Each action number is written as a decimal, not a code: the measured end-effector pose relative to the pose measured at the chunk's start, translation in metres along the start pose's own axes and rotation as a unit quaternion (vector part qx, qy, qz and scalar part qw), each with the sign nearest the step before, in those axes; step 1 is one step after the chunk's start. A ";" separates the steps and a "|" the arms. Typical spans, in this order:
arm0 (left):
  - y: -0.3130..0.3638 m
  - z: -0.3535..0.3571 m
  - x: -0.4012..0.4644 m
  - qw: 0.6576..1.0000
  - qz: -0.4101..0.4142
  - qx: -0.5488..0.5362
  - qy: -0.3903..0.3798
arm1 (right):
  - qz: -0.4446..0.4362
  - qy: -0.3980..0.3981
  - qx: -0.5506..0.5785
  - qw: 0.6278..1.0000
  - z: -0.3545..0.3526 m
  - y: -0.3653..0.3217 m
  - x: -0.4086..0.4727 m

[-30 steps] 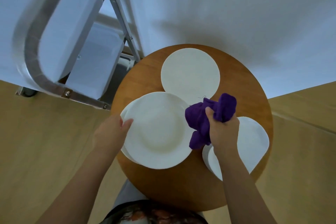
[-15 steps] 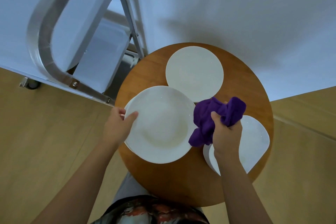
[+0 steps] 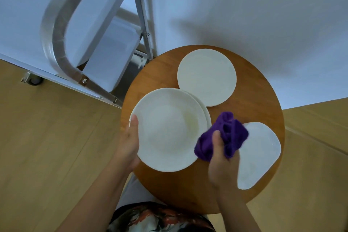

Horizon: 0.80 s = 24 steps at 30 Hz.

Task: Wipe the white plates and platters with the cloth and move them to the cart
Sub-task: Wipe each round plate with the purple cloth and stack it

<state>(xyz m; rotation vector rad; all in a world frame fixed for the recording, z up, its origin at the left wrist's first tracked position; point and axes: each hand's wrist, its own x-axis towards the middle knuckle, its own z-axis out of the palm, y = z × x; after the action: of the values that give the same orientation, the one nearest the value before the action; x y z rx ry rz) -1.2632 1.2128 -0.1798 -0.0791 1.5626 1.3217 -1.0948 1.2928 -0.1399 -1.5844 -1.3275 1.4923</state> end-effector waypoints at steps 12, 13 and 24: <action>-0.010 0.012 -0.029 0.996 0.030 -0.068 0.046 | -0.028 0.003 -0.504 0.863 0.090 0.010 0.027; -0.010 0.010 -0.031 0.996 0.046 -0.063 0.052 | -0.033 -0.002 -0.503 0.864 0.094 0.009 0.029; 0.010 0.011 -0.035 0.991 0.103 -0.079 -0.012 | -0.247 -0.157 -0.355 0.888 0.132 -0.009 0.001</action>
<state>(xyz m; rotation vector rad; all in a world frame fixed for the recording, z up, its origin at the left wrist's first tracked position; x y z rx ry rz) -1.2467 1.2062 -0.1462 -0.0005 1.4742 1.6025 -1.2233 1.2687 -0.1585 -1.2352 -2.4528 1.0056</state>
